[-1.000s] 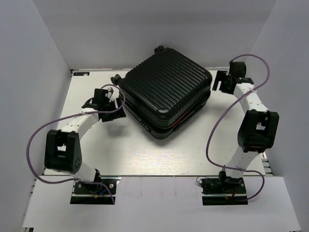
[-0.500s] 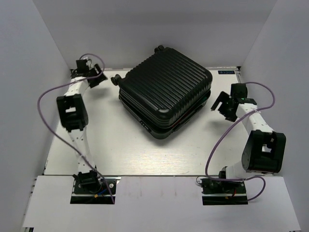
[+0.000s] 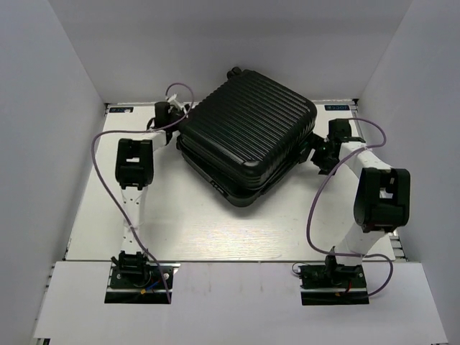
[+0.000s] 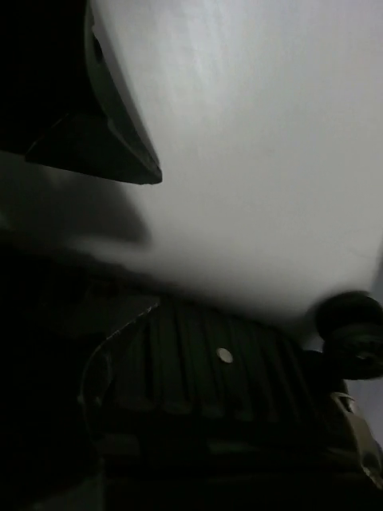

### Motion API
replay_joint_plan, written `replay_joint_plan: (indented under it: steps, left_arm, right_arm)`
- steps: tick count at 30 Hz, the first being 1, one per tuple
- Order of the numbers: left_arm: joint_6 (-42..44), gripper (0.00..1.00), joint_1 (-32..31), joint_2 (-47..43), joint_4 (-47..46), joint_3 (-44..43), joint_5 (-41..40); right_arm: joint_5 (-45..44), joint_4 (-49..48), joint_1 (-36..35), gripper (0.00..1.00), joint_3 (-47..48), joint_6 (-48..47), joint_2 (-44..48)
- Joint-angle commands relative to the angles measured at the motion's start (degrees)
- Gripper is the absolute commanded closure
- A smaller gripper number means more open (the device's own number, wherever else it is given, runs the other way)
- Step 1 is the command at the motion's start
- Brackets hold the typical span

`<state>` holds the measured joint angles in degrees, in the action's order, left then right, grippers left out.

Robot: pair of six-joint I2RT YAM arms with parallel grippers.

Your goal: Pack the luggage

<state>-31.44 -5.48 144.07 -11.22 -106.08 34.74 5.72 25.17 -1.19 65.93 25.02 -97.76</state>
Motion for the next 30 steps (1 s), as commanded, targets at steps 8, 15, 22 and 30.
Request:
replay_joint_plan:
  steps: [8, 15, 22, 30]
  left_arm:
    - [-1.35, 0.66, -1.90, -35.93, -19.45, 55.76, 15.27]
    - [2.26, 0.68, -12.97, -53.09, -14.27, 72.94, 13.08]
    - [3.30, 0.69, -20.98, -69.96, -5.33, 80.07, 2.92]
    - [13.96, 0.63, -17.20, -81.30, 23.07, 72.16, -27.08]
  right_arm:
    - [14.06, -0.48, -1.71, 0.10, 23.77, -4.35, -15.15]
    - [24.67, 8.23, -4.87, 0.12, 46.61, -15.25, -28.17]
    - [13.68, 14.63, -6.11, 0.10, 60.26, -15.44, -36.63]
    - [-5.08, 16.22, 0.57, 0.10, 56.85, -9.11, -26.63]
